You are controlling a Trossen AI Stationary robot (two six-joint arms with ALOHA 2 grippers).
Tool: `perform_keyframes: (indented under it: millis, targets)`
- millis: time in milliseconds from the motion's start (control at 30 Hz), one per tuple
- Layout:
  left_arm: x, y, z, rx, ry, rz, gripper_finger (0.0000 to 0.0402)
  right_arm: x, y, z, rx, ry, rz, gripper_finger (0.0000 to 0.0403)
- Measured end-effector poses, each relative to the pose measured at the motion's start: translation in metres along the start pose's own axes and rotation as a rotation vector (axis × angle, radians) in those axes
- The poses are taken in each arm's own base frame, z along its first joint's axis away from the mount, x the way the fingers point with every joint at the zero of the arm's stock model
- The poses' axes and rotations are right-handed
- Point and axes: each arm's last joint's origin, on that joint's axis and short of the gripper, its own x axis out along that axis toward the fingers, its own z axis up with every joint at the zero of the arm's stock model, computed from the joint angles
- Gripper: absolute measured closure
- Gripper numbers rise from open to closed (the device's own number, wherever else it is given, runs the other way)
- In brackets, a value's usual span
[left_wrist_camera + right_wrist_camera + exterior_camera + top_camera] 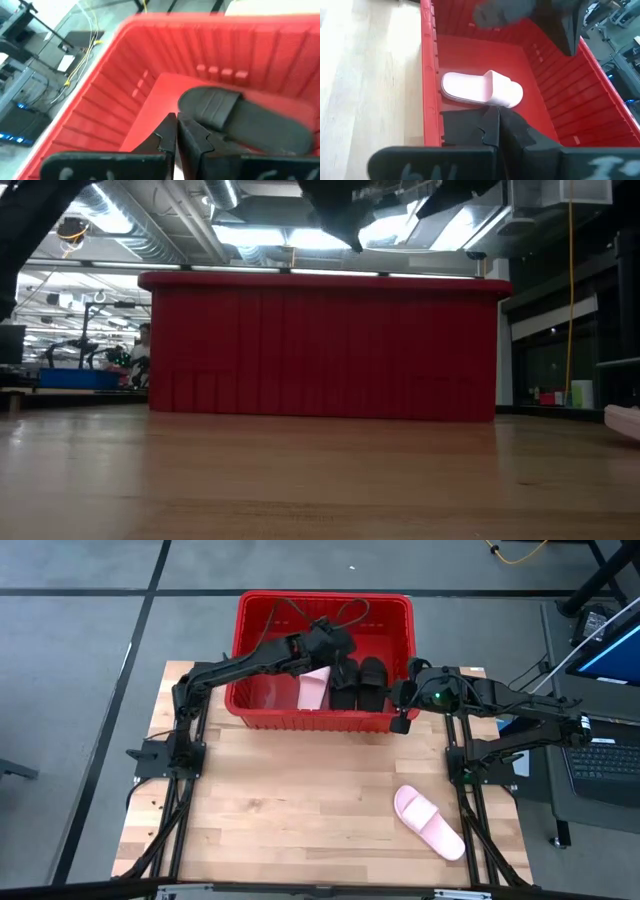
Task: Pick and place slides into bin
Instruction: Put the pink slide into the red bin
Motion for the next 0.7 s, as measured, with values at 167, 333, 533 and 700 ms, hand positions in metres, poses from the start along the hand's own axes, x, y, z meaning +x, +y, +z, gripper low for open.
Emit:
perform_keyframes:
  millis: [167,333,533,700]
  targets:
    - [-0.023,-0.019,0.009,-0.019,-0.048,-0.043,0.0400,0.003,0.002,-0.001,0.008,-0.020,0.003,0.0393]
    - [-0.039,-0.046,0.013,0.016,-0.051,-0.062,0.0400,0.018,0.014,-0.020,0.008,-0.067,0.033,0.0393]
    - [-0.055,-0.085,0.009,0.064,-0.085,-0.168,0.0400,0.008,0.019,-0.029,0.122,-0.120,0.042,0.0393]
    - [-0.089,-0.105,-0.001,0.034,-0.166,-0.242,0.0401,-0.008,0.027,-0.025,0.171,-0.182,0.093,0.0393]
